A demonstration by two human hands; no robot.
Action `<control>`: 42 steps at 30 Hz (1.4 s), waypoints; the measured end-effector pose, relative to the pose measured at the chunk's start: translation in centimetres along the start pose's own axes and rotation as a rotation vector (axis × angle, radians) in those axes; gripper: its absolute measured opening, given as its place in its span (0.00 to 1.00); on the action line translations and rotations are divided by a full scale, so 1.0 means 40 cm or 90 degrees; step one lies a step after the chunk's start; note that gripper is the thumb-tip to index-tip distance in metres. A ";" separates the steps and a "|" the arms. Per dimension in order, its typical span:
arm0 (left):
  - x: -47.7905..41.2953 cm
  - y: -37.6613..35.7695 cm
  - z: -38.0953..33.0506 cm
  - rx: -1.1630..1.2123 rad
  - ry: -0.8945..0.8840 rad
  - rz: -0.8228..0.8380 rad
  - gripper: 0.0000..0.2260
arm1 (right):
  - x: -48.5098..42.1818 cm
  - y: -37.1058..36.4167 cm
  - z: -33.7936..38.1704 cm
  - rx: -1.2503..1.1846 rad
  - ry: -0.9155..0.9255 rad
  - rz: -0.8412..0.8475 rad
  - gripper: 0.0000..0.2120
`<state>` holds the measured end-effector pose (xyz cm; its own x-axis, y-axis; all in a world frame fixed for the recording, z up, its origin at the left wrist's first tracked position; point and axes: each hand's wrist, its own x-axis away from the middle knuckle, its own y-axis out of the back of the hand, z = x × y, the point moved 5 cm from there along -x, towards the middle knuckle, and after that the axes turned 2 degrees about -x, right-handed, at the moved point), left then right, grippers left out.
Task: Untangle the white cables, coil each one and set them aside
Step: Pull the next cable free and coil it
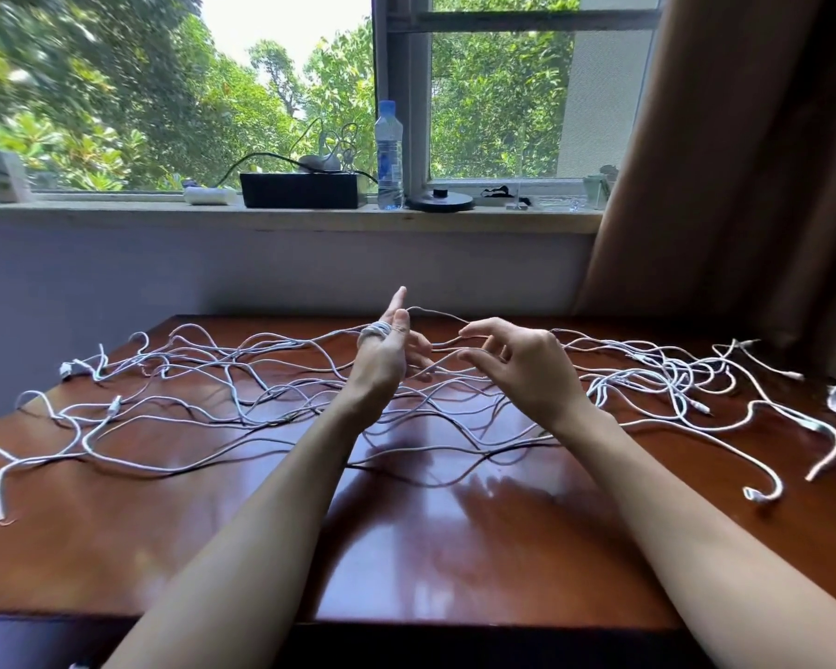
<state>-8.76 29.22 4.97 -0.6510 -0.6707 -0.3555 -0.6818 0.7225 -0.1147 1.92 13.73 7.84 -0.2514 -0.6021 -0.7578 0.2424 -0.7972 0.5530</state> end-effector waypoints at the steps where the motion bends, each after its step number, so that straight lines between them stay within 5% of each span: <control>1: 0.004 -0.004 0.001 -0.009 0.008 0.008 0.22 | 0.000 0.005 -0.003 0.016 -0.005 -0.018 0.14; 6: 0.020 -0.026 0.005 -0.027 0.065 0.056 0.24 | 0.006 0.024 0.010 0.036 0.014 -0.089 0.17; 14: 0.050 -0.068 0.009 0.122 0.233 0.276 0.49 | 0.004 0.009 0.032 -0.049 0.116 -0.050 0.09; 31: 0.131 -0.129 0.016 0.043 0.366 0.557 0.59 | 0.012 -0.026 0.037 -0.272 -0.012 0.158 0.09; 42: 0.138 -0.124 0.009 0.069 0.414 0.571 0.59 | 0.014 -0.042 0.024 -0.287 -0.041 0.262 0.10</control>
<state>-8.85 21.99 3.25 -0.9660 0.1645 0.1995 0.1354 0.9791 -0.1518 0.48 14.69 6.84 -0.1058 -0.8696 -0.4823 0.7007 -0.4093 0.5843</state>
